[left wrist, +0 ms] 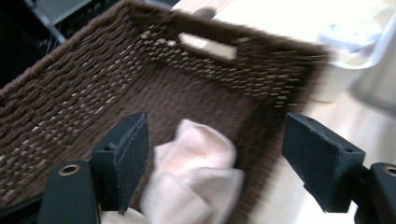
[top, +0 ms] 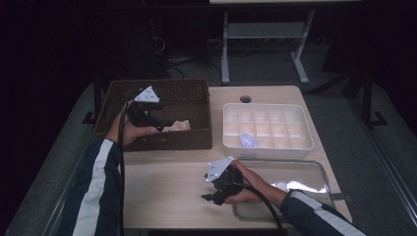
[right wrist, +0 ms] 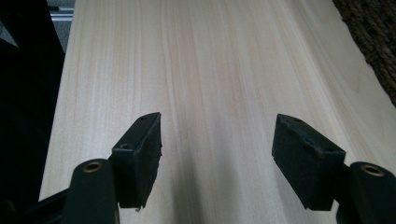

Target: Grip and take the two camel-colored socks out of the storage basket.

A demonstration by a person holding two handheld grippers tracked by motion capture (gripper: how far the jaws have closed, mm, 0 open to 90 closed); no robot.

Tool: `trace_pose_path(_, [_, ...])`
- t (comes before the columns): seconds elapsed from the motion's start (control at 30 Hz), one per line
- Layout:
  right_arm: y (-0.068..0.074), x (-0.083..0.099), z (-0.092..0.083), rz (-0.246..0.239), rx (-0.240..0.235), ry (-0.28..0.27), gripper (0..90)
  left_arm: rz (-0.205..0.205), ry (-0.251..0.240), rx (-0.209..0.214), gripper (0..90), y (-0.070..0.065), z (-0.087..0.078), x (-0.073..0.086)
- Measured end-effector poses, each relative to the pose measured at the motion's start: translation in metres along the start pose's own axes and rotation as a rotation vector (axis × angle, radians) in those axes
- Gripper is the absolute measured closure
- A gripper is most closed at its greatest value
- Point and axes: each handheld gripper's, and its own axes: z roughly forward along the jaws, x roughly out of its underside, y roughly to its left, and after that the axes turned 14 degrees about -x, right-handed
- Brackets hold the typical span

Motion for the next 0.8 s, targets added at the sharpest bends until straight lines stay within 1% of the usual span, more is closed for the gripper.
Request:
trace_pose_path(0.03, [0.0, 0.0, 0.0, 0.005, -0.003, -0.001, 31.7, 0.003, 0.026, -0.007, 23.5, 0.004, 0.009, -0.001])
trace_pose_path(0.07, [-0.001, 0.001, 0.0, 0.012, -0.008, -0.004, 31.2, 0.006, 0.063, -0.005, 23.5, 0.008, 0.018, -0.003])
trace_pose_path(0.1, [-0.001, 0.002, 0.0, 0.016, -0.005, 0.001, 31.1, 0.009, 0.078, -0.001, 23.6, 0.011, 0.024, -0.003])
trace_pose_path(0.13, [-0.002, 0.002, 0.0, 0.011, -0.004, 0.001, 31.0, 0.021, 0.099, 0.001, 23.7, 0.013, 0.031, -0.003])
trace_pose_path(0.2, [-0.005, 0.004, 0.0, 0.023, -0.012, -0.008, 30.9, 0.02, 0.15, 0.006, 24.1, 0.017, 0.044, -0.002])
trace_pose_path(0.23, [-0.006, 0.005, -0.001, 0.027, -0.014, -0.009, 30.9, 0.019, 0.17, 0.018, 24.0, 0.018, 0.051, -0.001])
trace_pose_path(0.27, [-0.006, 0.005, -0.001, 0.027, -0.014, -0.009, 30.9, 0.019, 0.17, 0.018, 24.1, 0.018, 0.051, -0.001])
trace_pose_path(0.3, [-0.008, 0.005, -0.001, 0.039, -0.019, -0.01, 30.9, 0.046, 0.213, 0.034, 24.9, 0.018, 0.064, 0.001])
trace_pose_path(0.33, [-0.008, 0.005, -0.001, 0.039, -0.017, -0.011, 31.0, 0.062, 0.218, 0.047, 24.9, 0.017, 0.068, 0.001])
trace_pose_path(0.37, [-0.009, 0.005, 0.0, 0.04, -0.015, -0.008, 31.0, 0.059, 0.228, 0.071, 24.9, 0.016, 0.073, 0.002])
trace_pose_path(0.4, [-0.01, 0.006, 0.001, 0.05, -0.017, -0.001, 31.0, 0.059, 0.228, 0.071, 25.0, 0.016, 0.073, 0.002])
trace_pose_path(0.43, [-0.011, 0.006, 0.003, 0.056, -0.021, 0.003, 31.0, 0.083, 0.246, 0.101, 25.5, 0.012, 0.083, 0.004])
trace_pose_path(0.47, [-0.012, 0.007, 0.004, 0.053, -0.018, 0.006, 31.0, 0.097, 0.26, 0.102, 25.5, 0.011, 0.088, 0.004])
trace_pose_path(0.5, [-0.013, 0.007, 0.005, 0.062, -0.02, 0.01, 31.0, 0.098, 0.275, 0.115, 25.5, 0.01, 0.093, 0.005])
trace_pose_path(0.53, [-0.013, 0.007, 0.005, 0.068, -0.026, 0.013, 30.9, 0.105, 0.293, 0.137, 25.6, 0.009, 0.1, 0.006])
trace_pose_path(0.57, [-0.013, 0.007, 0.006, 0.064, -0.027, 0.014, 30.7, 0.103, 0.302, 0.135, 25.7, 0.007, 0.103, 0.007])
trace_pose_path(0.63, [-0.014, 0.006, 0.006, 0.066, -0.028, 0.014, 30.8, 0.096, 0.343, 0.163, 25.7, 0.006, 0.113, 0.01])
trace_pose_path(0.67, [-0.014, 0.007, 0.006, 0.061, -0.031, 0.013, 30.7, 0.119, 0.385, 0.183, 25.6, 0.005, 0.118, 0.011])
trace_pose_path(0.7, [-0.014, 0.007, 0.007, 0.059, -0.035, 0.015, 30.7, 0.14, 0.407, 0.18, 25.5, 0.003, 0.122, 0.012])
trace_pose_path(0.73, [-0.014, 0.007, 0.007, 0.06, -0.033, 0.017, 30.6, 0.147, 0.424, 0.189, 25.5, 0.001, 0.125, 0.012])
trace_pose_path(0.77, [-0.014, 0.007, 0.007, 0.06, -0.033, 0.017, 30.6, 0.147, 0.424, 0.189, 25.5, 0.001, 0.125, 0.012])
trace_pose_path(0.8, [-0.014, 0.007, 0.007, 0.06, -0.041, 0.02, 30.6, 0.153, 0.464, 0.207, 25.5, -0.003, 0.132, 0.014])
